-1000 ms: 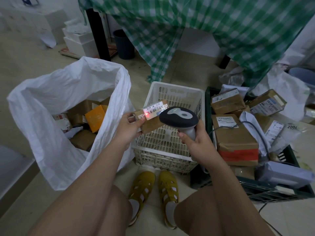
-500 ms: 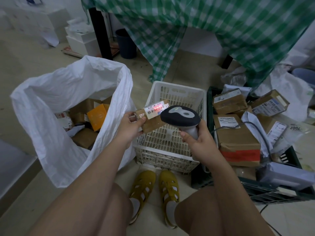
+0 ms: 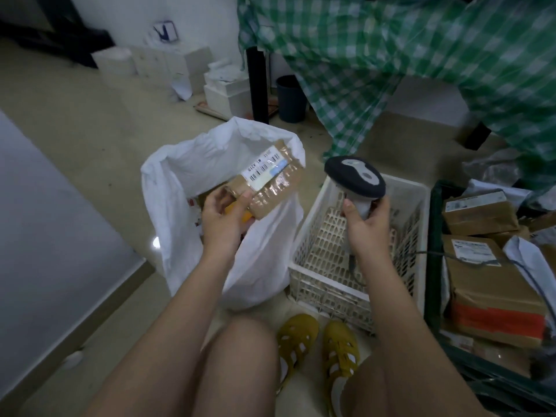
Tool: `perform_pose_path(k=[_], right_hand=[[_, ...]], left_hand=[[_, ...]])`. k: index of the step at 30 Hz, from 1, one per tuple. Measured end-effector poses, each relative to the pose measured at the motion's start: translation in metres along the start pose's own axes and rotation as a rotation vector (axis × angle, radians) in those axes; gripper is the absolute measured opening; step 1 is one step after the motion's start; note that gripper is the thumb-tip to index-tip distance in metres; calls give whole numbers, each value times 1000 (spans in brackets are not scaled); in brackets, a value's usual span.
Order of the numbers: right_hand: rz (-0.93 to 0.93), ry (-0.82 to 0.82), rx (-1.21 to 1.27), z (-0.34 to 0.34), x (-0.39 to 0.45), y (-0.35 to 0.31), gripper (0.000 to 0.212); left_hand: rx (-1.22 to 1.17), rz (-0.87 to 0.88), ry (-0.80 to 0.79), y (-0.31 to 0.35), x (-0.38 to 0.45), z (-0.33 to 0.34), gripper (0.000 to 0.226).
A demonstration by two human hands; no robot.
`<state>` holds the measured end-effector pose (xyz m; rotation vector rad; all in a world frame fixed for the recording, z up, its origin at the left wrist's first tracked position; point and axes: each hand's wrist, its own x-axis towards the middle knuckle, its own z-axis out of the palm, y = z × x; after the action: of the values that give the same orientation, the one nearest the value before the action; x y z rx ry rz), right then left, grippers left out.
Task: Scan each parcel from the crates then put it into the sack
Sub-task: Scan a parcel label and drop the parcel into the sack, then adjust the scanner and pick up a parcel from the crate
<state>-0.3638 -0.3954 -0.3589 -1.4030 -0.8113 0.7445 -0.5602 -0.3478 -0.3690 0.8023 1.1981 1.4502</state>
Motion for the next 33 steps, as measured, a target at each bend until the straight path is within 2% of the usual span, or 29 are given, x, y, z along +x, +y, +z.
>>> perform_pose_path(k=[3,5,9,11,17,21,25,28,30,33], right_hand=[[15,-31,-11,20,1,6,51],[22,-34,-20,26,1,11,51],[62,-13,-33,26,5,17,49],[69,8,-41,19,9,17,47],[184,72,-3,-4,1,18,38],[242,63,36,-13,-16,11,37],[226,67,137,-23,-30,5,39],[210,72,228,-39,-38,3,23],[206,57,297,-52,-45,3,23],[245,-24,391,-73,-46,7,34]], left_hand=[[121,98,178,14,30,-24,44],[310,93,213,14,57,-38,57],[679,-185,-96,-2,92,-50,72],[675,-240,-160,0,86,-43,81],[611,-18,-205,12,27,-11,42],[509,-5,-393,5,-14,23,22],[535,-93,-662,-10,-59,69,26],[467,-169,-818,-20,-87,92,25],[425,-178,-867,-28,-100,105,26],[470,-99,-839,-40,-109,124,22]])
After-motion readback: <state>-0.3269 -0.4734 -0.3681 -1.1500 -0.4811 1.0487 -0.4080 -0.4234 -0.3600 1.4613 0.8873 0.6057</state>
